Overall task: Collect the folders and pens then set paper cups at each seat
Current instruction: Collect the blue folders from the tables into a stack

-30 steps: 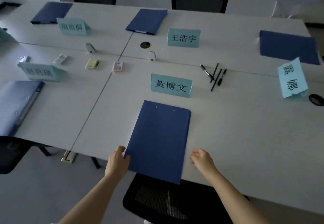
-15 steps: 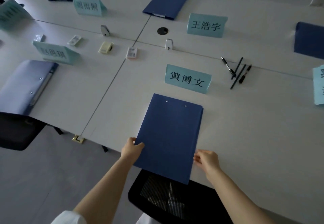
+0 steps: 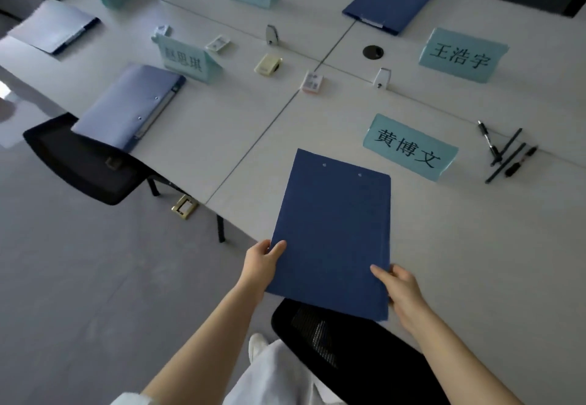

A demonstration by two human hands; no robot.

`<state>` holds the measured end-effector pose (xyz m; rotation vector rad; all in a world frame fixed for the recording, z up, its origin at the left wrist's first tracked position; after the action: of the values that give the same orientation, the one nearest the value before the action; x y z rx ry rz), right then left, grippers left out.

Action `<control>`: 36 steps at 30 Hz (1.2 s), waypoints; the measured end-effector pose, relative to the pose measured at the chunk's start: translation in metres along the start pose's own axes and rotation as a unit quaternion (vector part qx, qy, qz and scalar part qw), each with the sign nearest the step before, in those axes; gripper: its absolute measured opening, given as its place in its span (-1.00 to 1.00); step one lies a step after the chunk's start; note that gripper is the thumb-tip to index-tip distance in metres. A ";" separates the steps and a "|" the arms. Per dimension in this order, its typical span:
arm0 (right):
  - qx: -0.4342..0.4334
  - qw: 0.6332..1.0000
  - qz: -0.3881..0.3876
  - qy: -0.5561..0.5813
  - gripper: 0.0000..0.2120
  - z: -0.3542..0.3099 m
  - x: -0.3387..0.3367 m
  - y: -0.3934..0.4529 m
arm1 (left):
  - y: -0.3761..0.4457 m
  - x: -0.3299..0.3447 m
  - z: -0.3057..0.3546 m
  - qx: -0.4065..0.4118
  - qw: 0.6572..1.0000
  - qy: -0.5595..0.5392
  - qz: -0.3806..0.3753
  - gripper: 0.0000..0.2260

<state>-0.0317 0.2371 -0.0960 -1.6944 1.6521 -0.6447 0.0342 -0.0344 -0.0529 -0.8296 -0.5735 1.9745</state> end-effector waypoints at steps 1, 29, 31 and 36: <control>-0.016 1.000 -0.011 0.001 -0.90 -0.006 0.014 -0.005 | -0.004 -0.014 -0.002 -0.005 1.000 -0.029 0.009 -0.71; -0.151 0.913 -0.324 -0.196 -0.82 -0.056 0.513 -0.167 | 0.008 -0.477 -0.104 -0.052 0.909 -0.408 0.068 -0.67; -0.153 0.910 -0.313 -0.226 -0.85 -0.062 0.536 -0.162 | 0.020 -0.491 -0.101 -0.054 0.906 -0.412 0.082 -0.68; -0.125 0.902 -0.312 -0.271 -0.84 -0.086 0.603 -0.130 | 0.062 -0.531 -0.088 -0.064 0.896 -0.423 0.121 -0.69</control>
<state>0.0339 -0.3753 -0.0064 -2.3508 0.8121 -0.1921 0.2653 -0.5194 0.0207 -0.0546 -1.1478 2.5235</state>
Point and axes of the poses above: each hand's wrist, its own y-axis towards the middle knuckle, its own x-axis out of the palm, z = x × y, the point moved 4 cm from there along y, towards the middle knuckle, and after that the axes turned 2 degrees about z, right-handed, at the moved point
